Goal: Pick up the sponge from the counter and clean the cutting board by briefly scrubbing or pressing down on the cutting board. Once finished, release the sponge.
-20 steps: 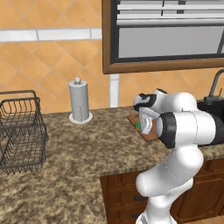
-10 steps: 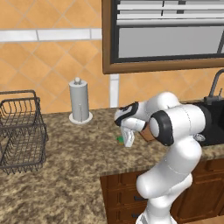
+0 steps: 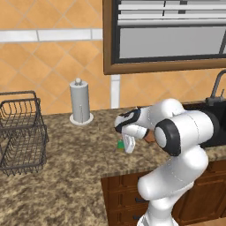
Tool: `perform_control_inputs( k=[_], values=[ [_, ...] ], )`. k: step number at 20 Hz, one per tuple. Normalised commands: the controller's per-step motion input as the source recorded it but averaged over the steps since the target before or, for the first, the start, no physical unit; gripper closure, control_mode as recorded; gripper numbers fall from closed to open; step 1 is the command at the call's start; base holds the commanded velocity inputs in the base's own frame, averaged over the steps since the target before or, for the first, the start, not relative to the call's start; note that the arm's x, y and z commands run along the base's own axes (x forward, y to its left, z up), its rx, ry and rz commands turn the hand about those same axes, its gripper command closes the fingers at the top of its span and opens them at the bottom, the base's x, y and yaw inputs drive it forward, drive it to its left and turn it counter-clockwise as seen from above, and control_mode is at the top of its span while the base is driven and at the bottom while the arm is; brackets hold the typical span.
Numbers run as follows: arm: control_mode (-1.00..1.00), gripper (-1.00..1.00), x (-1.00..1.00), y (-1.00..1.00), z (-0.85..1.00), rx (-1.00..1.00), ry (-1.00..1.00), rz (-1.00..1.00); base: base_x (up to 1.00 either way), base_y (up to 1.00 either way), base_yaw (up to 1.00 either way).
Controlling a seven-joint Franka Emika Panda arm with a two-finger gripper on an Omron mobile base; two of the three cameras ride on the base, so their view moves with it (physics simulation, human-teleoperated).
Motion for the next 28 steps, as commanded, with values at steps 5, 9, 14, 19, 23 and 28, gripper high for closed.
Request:
perform_control_inputs(
  k=[5,9,14,19,23,28],
  values=[
    [-1.00,-1.00,-0.01,-0.19,0.46,0.00,-0.08,0.01,0.00,0.00,0.00],
    [-1.00,-1.00,-0.01,-0.46,0.99,0.00,-0.05,0.00,0.00,0.00,0.00],
    [-1.00,-1.00,-0.28,-0.39,1.00,0.00,-0.08,-0.12,0.00,0.00,0.00],
    [-1.00,-1.00,-0.69,-0.06,0.99,0.04,0.00,-0.29,0.00,0.00,0.00],
    [-1.00,-1.00,-0.93,-0.03,0.78,0.07,0.00,-0.39,0.00,0.00,0.00],
    [-1.00,-1.00,-0.96,-0.13,0.65,0.16,-0.02,-0.29,0.00,0.00,0.00]
  ],
)
